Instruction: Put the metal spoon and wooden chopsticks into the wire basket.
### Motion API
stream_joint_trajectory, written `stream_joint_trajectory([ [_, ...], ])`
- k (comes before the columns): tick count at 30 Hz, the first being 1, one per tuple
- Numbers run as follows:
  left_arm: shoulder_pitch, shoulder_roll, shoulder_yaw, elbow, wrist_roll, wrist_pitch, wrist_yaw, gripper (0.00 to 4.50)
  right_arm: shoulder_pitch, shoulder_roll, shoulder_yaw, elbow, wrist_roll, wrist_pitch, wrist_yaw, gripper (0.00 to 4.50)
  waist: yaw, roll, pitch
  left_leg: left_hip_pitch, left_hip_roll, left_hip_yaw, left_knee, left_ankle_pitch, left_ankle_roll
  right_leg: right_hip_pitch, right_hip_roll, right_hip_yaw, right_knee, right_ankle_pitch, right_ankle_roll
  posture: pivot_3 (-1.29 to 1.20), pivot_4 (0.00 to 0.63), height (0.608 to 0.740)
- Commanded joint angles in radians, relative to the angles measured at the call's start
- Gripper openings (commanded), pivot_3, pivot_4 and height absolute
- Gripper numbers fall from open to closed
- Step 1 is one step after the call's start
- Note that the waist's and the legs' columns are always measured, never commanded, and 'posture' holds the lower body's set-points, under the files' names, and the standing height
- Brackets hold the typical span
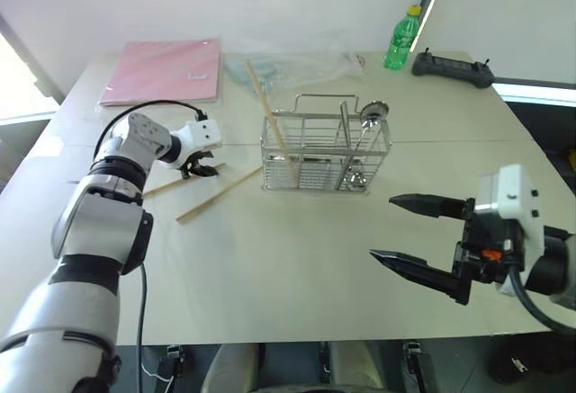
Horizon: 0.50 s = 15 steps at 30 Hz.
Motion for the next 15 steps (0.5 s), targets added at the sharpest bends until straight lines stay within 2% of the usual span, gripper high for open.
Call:
stream_joint_trajectory([
  [1,-0.019,-0.004,0.000,0.004,0.017,0.017,0.009,2.34,-0.013,-0.013,-0.023,-0.016,0.004,-0.029,-0.008,4.40,0.000,0.000,0.000,0.000,0.000,0.000,0.001,0.000,0.000,0.001,0.000,0.000,0.000,-0.002,0.003,0.00,0.150,0.722],
  [6,-0.011,-0.009,-0.008,0.007,0.029,0.036,0.013,2.34,-0.018,-0.005,-0.022,-0.022,0.004,-0.035,-0.034,4.40,0.000,0.000,0.000,0.000,0.001,-0.001,0.003,0.000,0.000,0.002,0.000,0.000,0.000,-0.002,0.004,0.00,0.150,0.722],
  [9,-0.010,-0.008,-0.006,0.008,0.029,0.044,0.007,1.58,-0.006,0.001,-0.027,-0.029,0.008,-0.040,-0.041,4.40,0.000,0.000,0.000,0.000,0.001,-0.001,0.003,0.000,0.000,0.003,0.000,0.000,0.000,-0.002,0.004,0.00,0.150,0.722],
  [12,-0.012,-0.005,-0.006,0.007,0.032,0.042,0.000,0.06,0.002,0.000,-0.030,-0.035,0.012,-0.046,-0.048,4.40,0.000,0.000,0.000,0.000,0.001,-0.001,0.003,0.000,0.000,0.002,0.000,-0.001,0.000,-0.002,0.003,0.00,0.150,0.722],
  [15,-0.017,-0.005,0.004,0.006,0.028,0.046,0.000,0.02,0.005,-0.004,-0.028,-0.028,0.007,-0.050,-0.042,4.40,0.000,0.000,0.000,0.000,0.001,-0.001,0.003,0.000,0.000,0.002,0.000,-0.001,0.000,-0.002,0.003,0.00,0.150,0.722],
])
